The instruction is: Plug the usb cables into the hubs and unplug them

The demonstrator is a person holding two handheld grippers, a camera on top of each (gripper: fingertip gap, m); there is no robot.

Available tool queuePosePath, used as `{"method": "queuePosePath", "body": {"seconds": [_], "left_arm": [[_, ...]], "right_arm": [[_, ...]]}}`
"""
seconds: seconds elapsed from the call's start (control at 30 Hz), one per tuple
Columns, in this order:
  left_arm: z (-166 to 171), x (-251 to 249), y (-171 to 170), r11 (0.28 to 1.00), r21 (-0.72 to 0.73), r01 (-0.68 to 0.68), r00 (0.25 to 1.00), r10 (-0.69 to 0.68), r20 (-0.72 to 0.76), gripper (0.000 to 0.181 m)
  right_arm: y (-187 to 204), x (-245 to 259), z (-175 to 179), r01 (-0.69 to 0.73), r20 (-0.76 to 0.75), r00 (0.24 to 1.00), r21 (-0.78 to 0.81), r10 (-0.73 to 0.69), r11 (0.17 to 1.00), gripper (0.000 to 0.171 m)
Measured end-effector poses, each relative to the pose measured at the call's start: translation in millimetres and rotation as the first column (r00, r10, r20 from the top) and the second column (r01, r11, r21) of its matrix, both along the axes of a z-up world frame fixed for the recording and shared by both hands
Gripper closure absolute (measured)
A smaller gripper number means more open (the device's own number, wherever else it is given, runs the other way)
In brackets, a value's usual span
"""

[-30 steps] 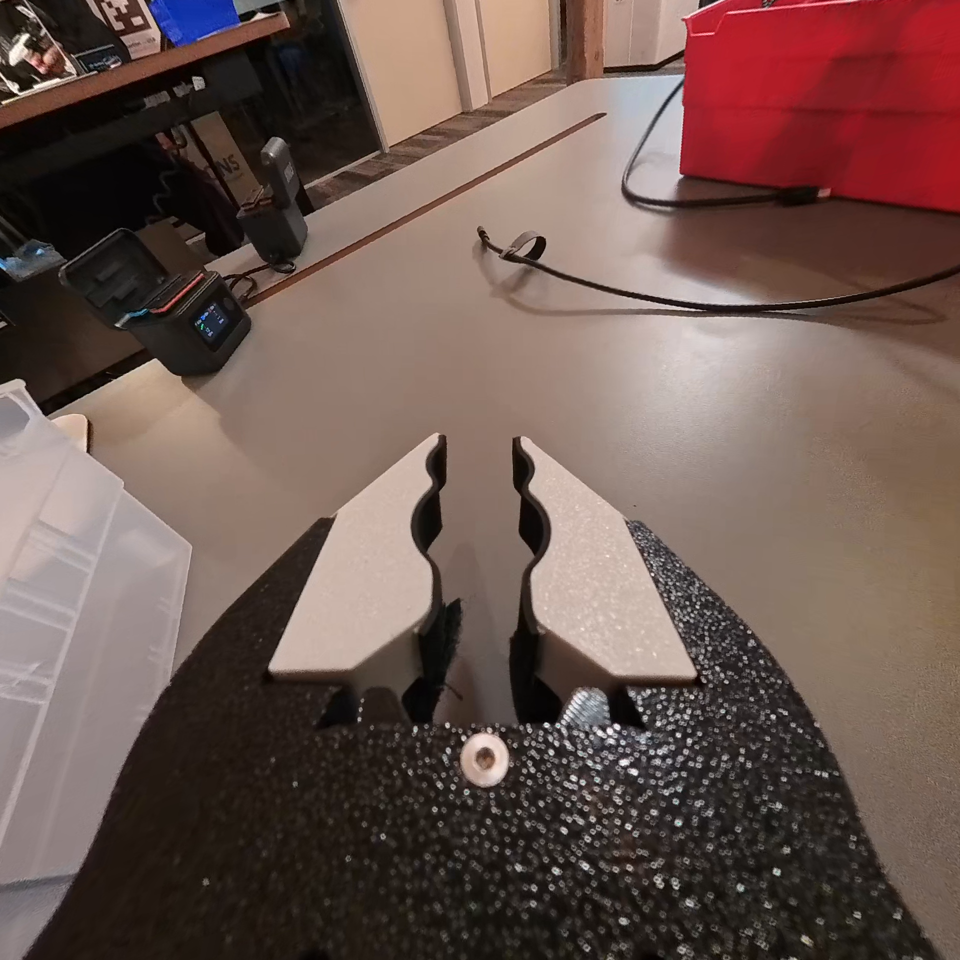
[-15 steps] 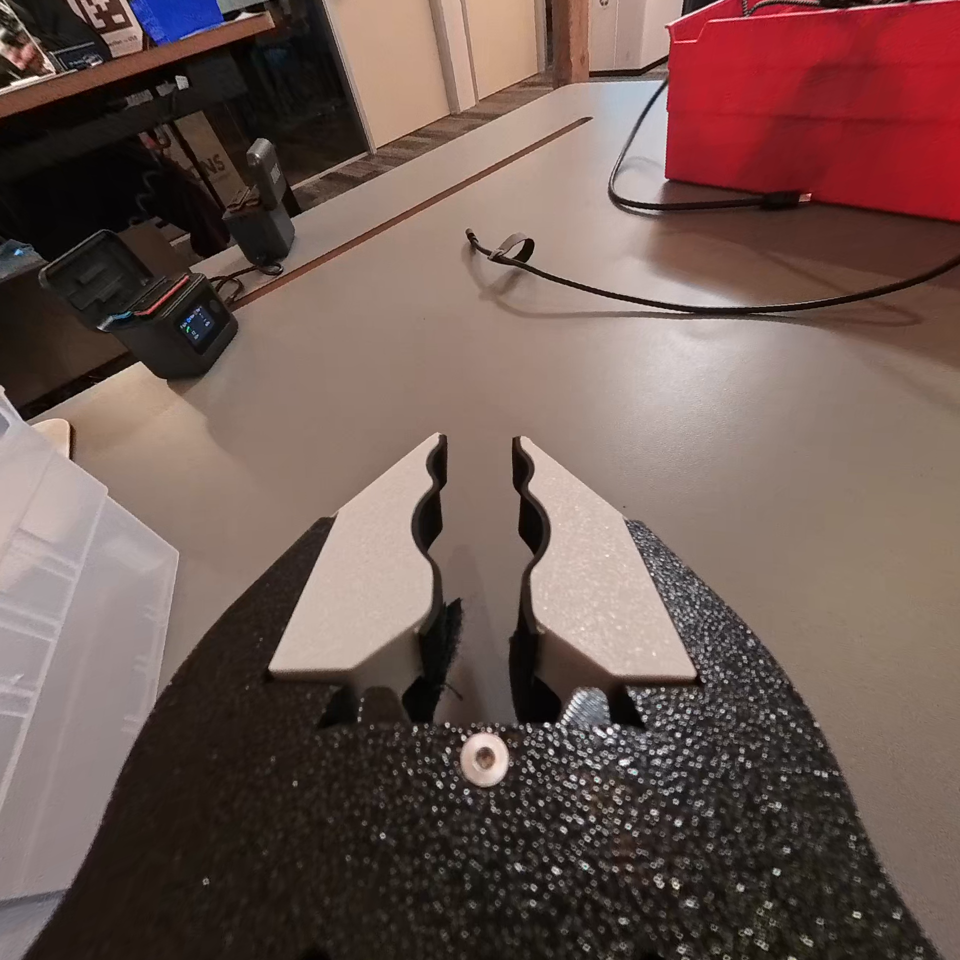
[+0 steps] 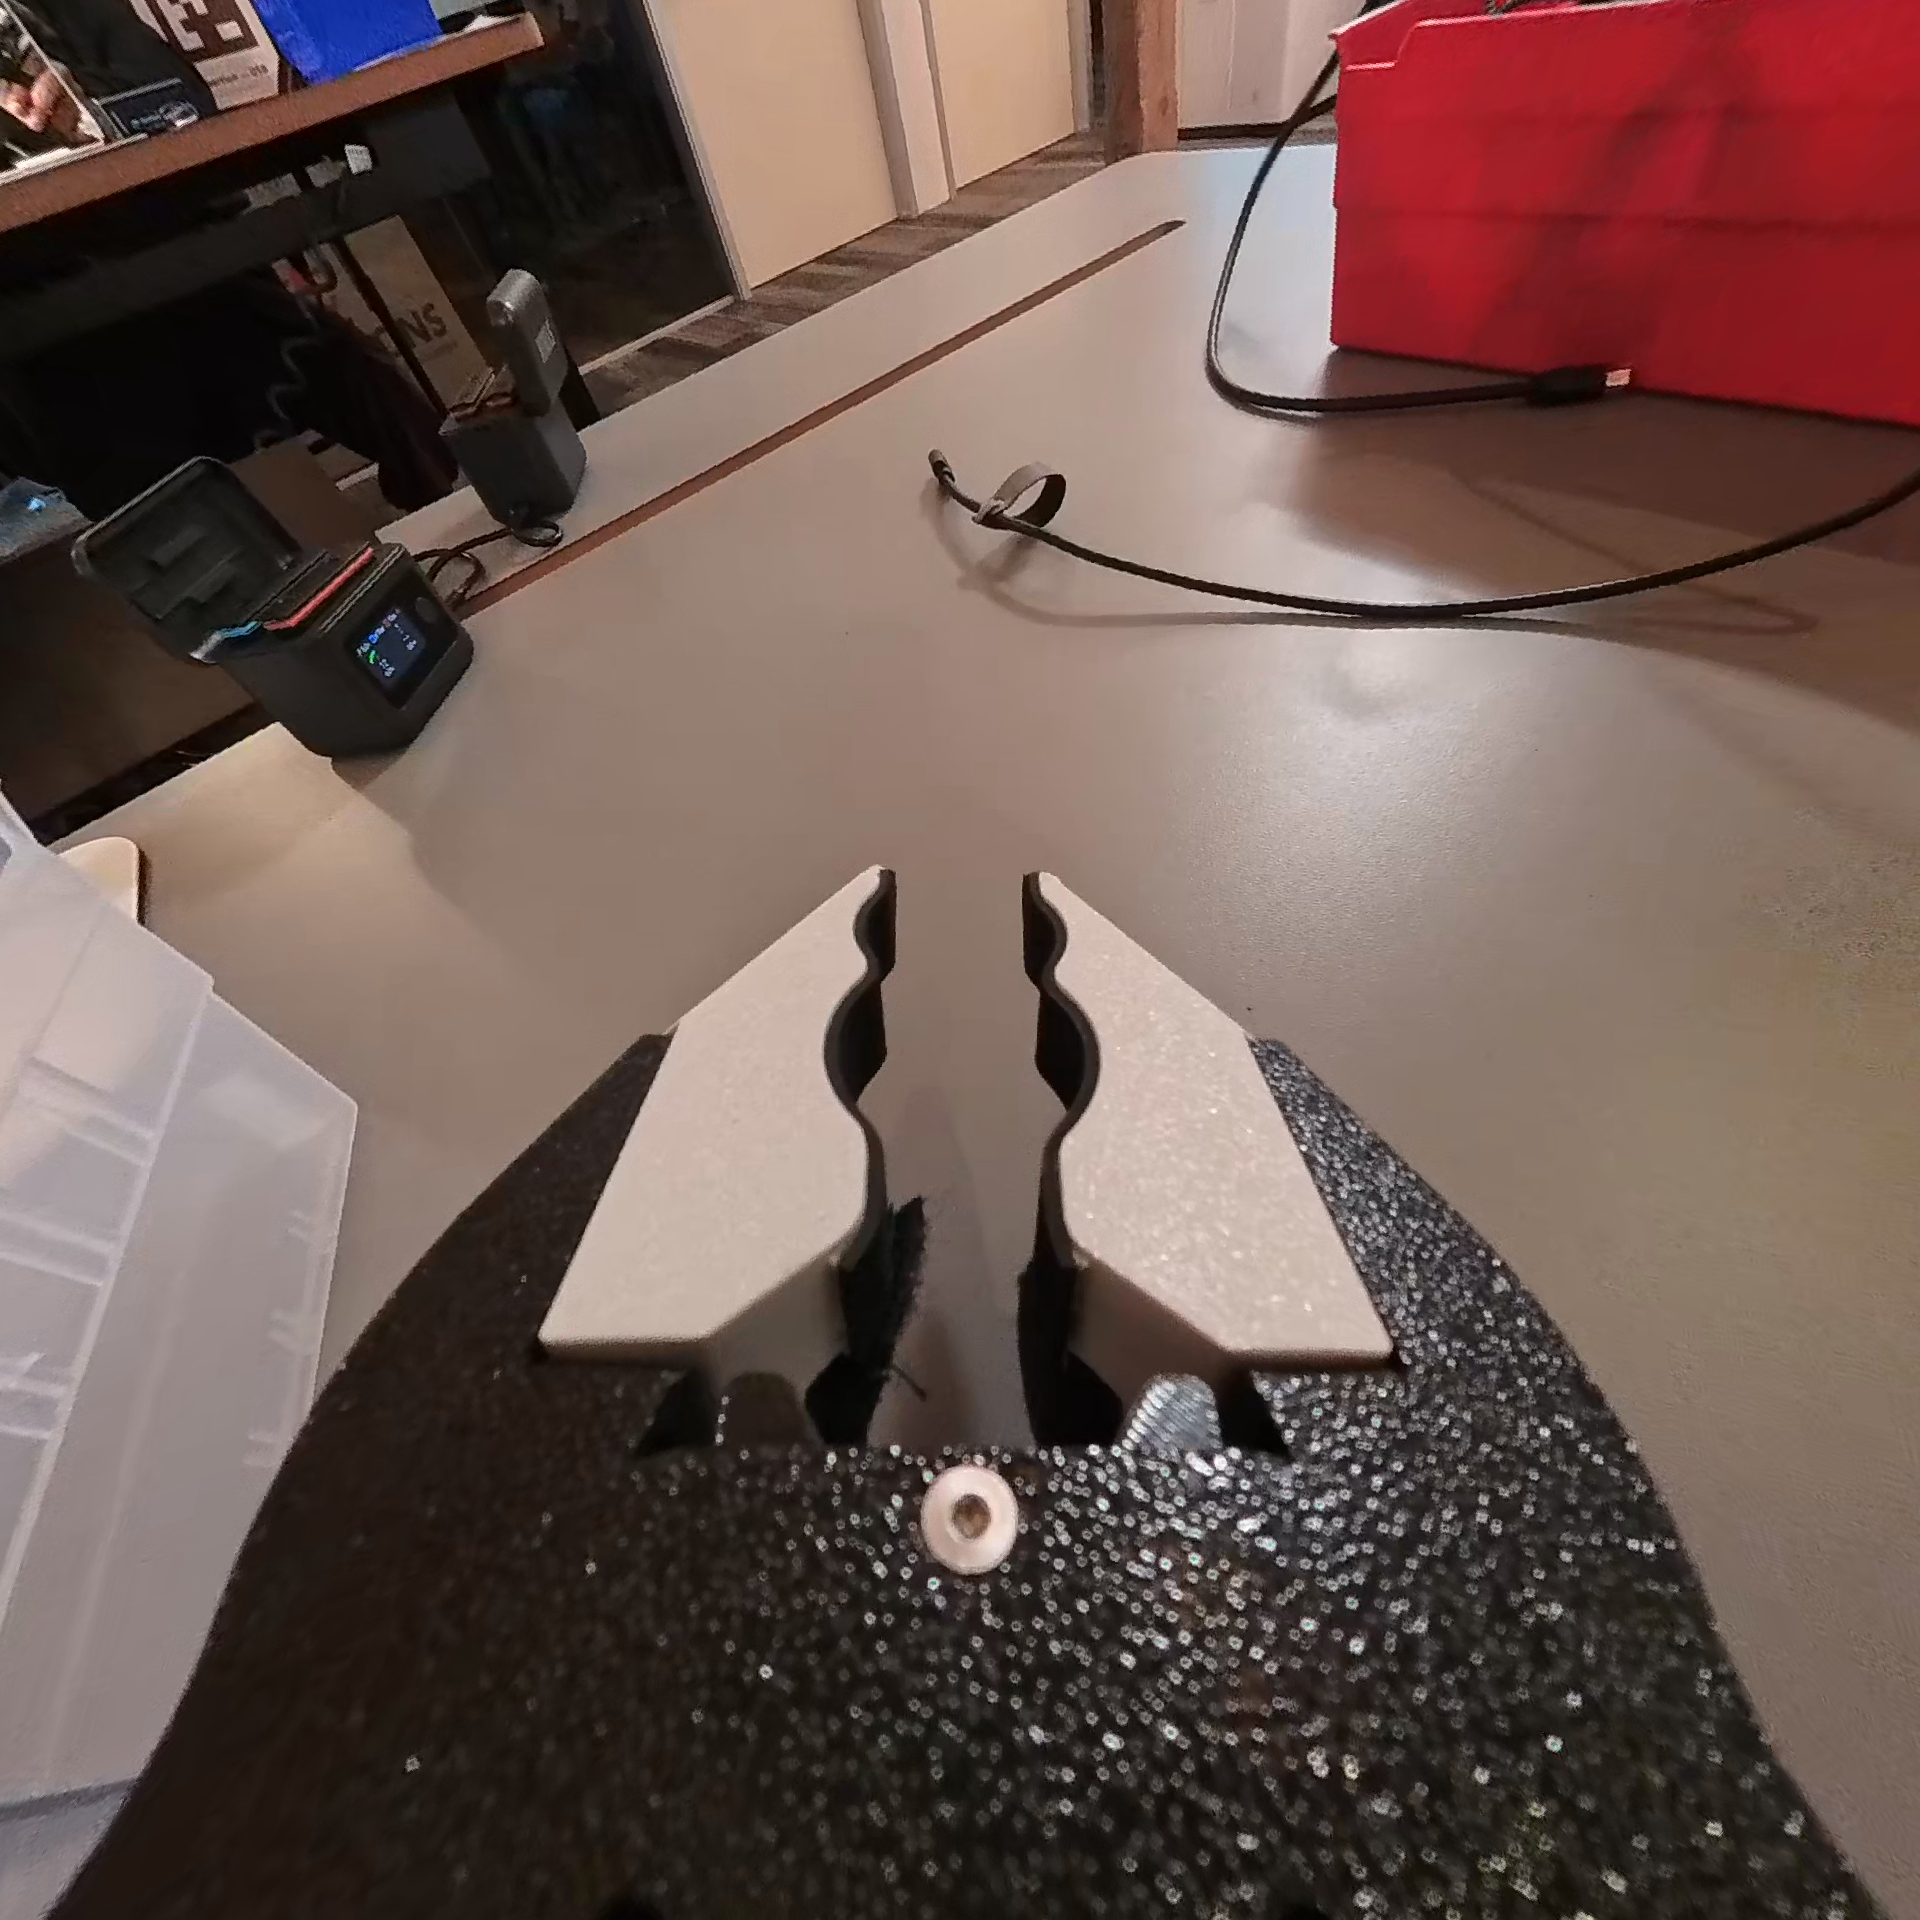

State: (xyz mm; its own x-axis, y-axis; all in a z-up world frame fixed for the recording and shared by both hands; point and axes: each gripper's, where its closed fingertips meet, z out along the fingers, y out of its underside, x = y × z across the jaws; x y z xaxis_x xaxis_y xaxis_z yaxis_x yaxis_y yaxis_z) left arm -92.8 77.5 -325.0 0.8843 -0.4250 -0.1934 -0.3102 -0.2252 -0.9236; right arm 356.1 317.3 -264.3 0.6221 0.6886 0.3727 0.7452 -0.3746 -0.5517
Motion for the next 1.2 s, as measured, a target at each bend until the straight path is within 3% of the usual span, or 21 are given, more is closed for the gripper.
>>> {"method": "queuePosePath", "body": {"seconds": [0.3,0.33,0.47,0.67,0.8,0.9,1.0,1.07,1.2], "left_arm": [[-2,1,1,1.000,-0.006,0.002,1.000,-0.002,-0.010,0.160],[-2,1,2,1.000,-0.004,0.000,1.000,0.000,-0.010,0.160],[-1,1,2,1.000,-0.001,-0.002,1.000,0.002,-0.002,0.160],[-2,3,3,1.000,-0.004,0.000,1.000,0.000,-0.006,0.160],[-2,4,5,1.000,-0.005,0.002,1.000,-0.002,-0.007,0.160],[-2,4,5,1.000,-0.005,0.002,1.000,-0.002,-0.008,0.160],[-2,4,6,1.000,-0.003,0.001,1.000,-0.001,-0.008,0.160],[-1,4,6,1.000,-0.002,0.000,1.000,0.000,-0.006,0.160],[0,4,6,1.000,0.003,-0.001,1.000,0.001,0.001,0.160]], "right_arm": [[0,9,-29,0.052,0.158,0.987,-0.186,-0.022,0.981,0.166],[-1,8,-22,0.051,0.163,0.986,-0.192,-0.020,0.980,0.164],[-5,12,18,0.100,0.144,0.987,-0.170,-0.075,0.980,0.115],[-20,14,79,0.115,0.199,0.975,-0.086,-0.096,0.990,0.098],[-52,-95,104,-0.127,-0.040,0.991,-0.082,0.124,0.989,0.108],[-82,-188,76,-0.252,-0.130,0.965,-0.187,0.230,0.950,0.115],[-107,-256,18,-0.290,-0.103,0.957,-0.381,0.271,0.878,0.114],[-111,-284,-20,-0.276,-0.030,0.954,-0.467,0.297,0.840,0.117],[-97,-313,-77,-0.221,0.121,0.942,-0.482,0.314,0.848,0.120]]}}
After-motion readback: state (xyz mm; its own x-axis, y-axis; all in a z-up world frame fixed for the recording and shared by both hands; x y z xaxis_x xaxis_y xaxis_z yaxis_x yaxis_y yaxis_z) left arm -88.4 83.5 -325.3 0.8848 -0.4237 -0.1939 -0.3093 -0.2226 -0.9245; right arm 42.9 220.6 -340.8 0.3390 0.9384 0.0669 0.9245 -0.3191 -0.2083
